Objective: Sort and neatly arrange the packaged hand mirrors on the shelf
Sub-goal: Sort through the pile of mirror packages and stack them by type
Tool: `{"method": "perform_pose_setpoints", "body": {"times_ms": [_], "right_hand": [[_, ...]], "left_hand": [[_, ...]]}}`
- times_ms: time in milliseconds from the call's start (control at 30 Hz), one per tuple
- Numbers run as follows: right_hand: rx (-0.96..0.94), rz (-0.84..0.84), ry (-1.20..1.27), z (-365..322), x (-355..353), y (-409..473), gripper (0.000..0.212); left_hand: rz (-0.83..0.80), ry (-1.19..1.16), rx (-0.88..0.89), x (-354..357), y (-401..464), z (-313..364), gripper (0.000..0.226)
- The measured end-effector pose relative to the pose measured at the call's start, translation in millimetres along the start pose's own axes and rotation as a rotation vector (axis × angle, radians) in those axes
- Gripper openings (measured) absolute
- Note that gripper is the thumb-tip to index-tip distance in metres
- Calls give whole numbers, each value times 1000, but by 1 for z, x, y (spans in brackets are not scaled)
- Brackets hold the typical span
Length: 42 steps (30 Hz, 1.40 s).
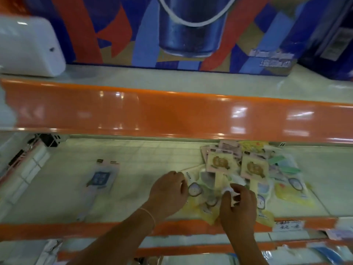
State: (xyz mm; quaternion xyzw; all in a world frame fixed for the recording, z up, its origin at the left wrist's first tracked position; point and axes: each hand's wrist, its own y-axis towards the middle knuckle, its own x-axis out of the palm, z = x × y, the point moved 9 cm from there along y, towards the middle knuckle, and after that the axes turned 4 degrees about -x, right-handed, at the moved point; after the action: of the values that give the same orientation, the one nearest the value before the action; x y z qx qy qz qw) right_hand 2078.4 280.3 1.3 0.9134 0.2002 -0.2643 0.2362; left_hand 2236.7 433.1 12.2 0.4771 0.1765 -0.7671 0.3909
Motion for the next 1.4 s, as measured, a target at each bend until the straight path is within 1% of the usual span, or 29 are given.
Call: {"method": "perform_pose_setpoints", "body": {"times_ms": [100,233,367,433,500,600,700,800,867,933,967,1000,1033,1067,1100,1133,1167,1267,1300,1367,1400], "right_hand": [[75,-105,45,22,-1,15,23],[183,-267,136,42,7,33,25],[246,-340,199,57,12,44,22],[249,-365,187,59,13,46,21],[241,-374,182,56,12,48,20],[169,-356,108,44,8,55,22],[81,-366,-13,28,14,61,37],[76,-415,-90,19,26,61,53],[72,-435,-137,15,32,62,58],[71,-445,-175,14,36,62,56],[77,-450,-199,15,38,62,54],[84,-451,-224,15,39,62,53],[99,-450,-241,17,39,61,53],[110,-447,-249,18,40,61,53],[120,-441,-250,19,40,60,54],[126,-434,-256,19,40,59,54],[128,-427,-267,19,41,58,53],[107,-397,-309,15,42,57,48],[108,-389,-318,14,42,56,47],[112,-378,-323,12,43,55,46],[114,-375,-323,13,44,55,46]], "left_hand": [[-66,-54,-7,26,15,42,35],[-153,58,-26,56,26,80,37],[-150,194,-110,69,32,86,47],[-156,181,-157,70,32,85,48],[-128,167,-186,65,31,80,44],[-77,231,-232,48,24,60,38],[-46,314,-284,26,14,24,37],[10,333,-365,1,2,-17,42],[33,344,-443,-14,-9,-43,43],[74,346,-500,-32,-24,-66,38],[82,352,-483,-39,-31,-74,34],[99,407,-479,-47,-38,-81,36],[62,460,-508,-50,-46,-94,40],[-8,435,-598,-49,-56,-113,42],[-2,388,-697,-55,-65,-132,42],[-5,351,-746,-57,-72,-147,39],[21,344,-741,-59,-76,-158,36],[-91,448,-685,-53,-82,-174,40],[-81,410,-720,-57,-86,-180,39],[-12,299,-781,-67,-87,-195,34],[19,295,-787,-73,-87,-196,35]]}}
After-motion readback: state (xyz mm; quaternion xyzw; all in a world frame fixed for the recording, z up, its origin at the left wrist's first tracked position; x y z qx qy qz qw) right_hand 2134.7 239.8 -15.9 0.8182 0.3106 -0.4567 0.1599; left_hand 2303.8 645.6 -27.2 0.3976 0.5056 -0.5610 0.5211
